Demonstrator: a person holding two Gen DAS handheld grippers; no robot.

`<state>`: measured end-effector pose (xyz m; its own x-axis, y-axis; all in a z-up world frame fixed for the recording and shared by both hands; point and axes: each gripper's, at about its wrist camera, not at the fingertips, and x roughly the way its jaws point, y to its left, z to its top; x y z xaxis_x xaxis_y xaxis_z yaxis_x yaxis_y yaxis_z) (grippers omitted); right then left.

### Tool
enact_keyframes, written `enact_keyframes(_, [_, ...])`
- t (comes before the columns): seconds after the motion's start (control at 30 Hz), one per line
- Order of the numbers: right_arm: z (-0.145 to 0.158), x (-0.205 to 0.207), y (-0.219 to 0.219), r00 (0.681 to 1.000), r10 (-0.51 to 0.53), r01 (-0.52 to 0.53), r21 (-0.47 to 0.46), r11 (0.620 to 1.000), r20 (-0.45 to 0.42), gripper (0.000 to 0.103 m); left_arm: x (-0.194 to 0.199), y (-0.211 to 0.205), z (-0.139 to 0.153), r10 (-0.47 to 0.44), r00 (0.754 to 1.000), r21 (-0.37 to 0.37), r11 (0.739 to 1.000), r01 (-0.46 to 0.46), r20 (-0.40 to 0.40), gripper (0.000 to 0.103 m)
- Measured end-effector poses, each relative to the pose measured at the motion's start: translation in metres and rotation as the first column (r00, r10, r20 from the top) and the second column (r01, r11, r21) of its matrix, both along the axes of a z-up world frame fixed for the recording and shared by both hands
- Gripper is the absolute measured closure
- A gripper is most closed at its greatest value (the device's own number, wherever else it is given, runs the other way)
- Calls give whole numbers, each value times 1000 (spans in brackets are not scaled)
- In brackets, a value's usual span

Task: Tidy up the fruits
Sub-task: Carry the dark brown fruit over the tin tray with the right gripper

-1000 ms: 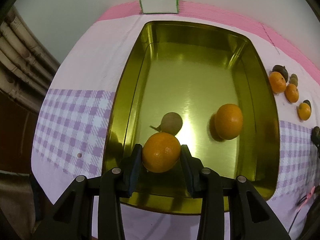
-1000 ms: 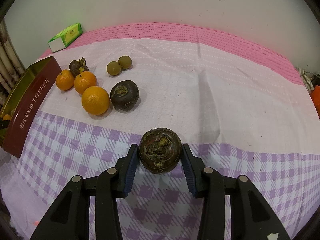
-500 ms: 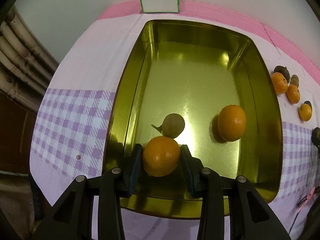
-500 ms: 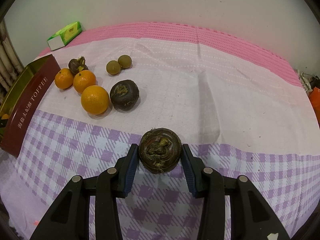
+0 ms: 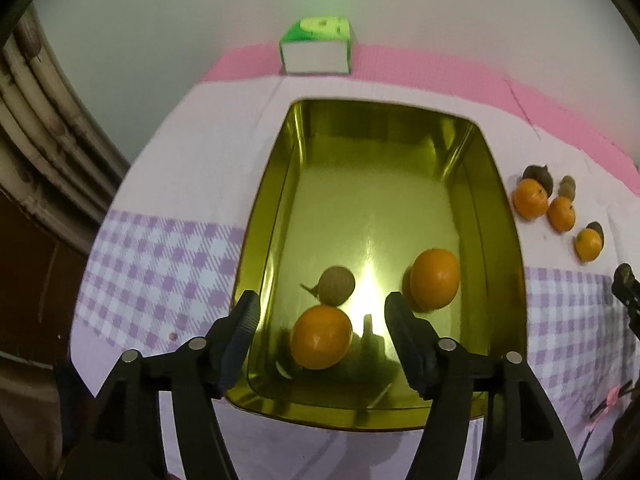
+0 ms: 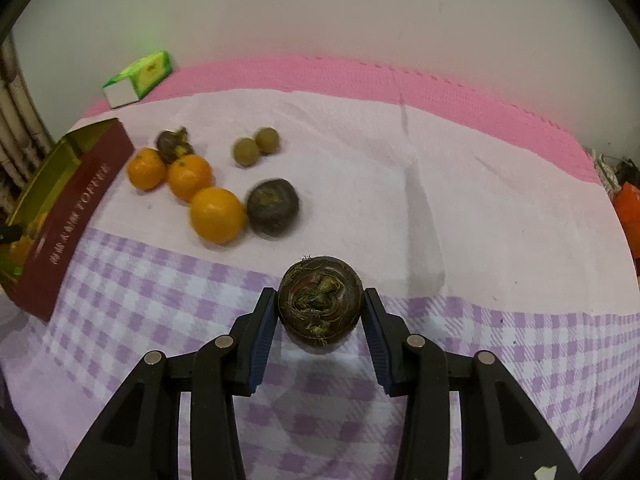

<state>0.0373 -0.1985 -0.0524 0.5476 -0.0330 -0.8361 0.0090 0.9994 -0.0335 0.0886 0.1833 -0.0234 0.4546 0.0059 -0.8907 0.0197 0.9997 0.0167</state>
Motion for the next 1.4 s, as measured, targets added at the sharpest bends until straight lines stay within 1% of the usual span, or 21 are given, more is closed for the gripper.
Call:
enact_keyframes(0.17, [16, 4, 33, 997, 77, -77, 14, 997, 22, 63, -3, 1, 11, 2, 999, 27, 1000, -3, 49, 30])
enact_keyframes(0.3, [26, 6, 72, 986, 164, -166, 56, 985, 28, 63, -8, -5, 20, 10, 996, 65, 998, -16, 83, 28])
enact_keyframes(0.47, [39, 9, 130, 955, 294, -296, 69, 953, 38, 63, -9, 7, 26, 46, 993, 51, 997, -52, 105, 27])
enact_keyframes(0.6, [42, 10, 168, 930, 366, -368, 79, 926, 37, 63, -7, 18, 28, 91, 990, 60, 993, -98, 107, 27])
enact_keyframes(0.7, [43, 12, 190, 913, 407, -408, 95, 908, 33, 63, -6, 28, 30, 127, 986, 45, 990, -132, 110, 27])
enact_keyframes(0.77, [43, 13, 204, 901, 432, -433, 90, 897, 33, 63, -5, 36, 30, 158, 981, 41, 986, -164, 111, 27])
enact_keyframes(0.9, [43, 17, 225, 880, 474, -474, 75, 877, 30, 63, -4, 46, 27, 211, 972, 39, 976, -216, 102, 27])
enact_keyframes(1.03, [38, 23, 244, 862, 507, -507, 57, 860, 9, 63, -3, 54, 25, 249, 964, 39, 967, -253, 91, 27])
enact_keyframes(1.27, [25, 29, 261, 844, 535, -534, 51, 844, -25, 63, -3, 58, 22, 265, 961, 28, 963, -268, 82, 27])
enact_keyframes(1.4, [19, 33, 264, 842, 538, -537, 47, 843, -38, 63, -2, 59, 22, 273, 959, 23, 961, -275, 79, 27])
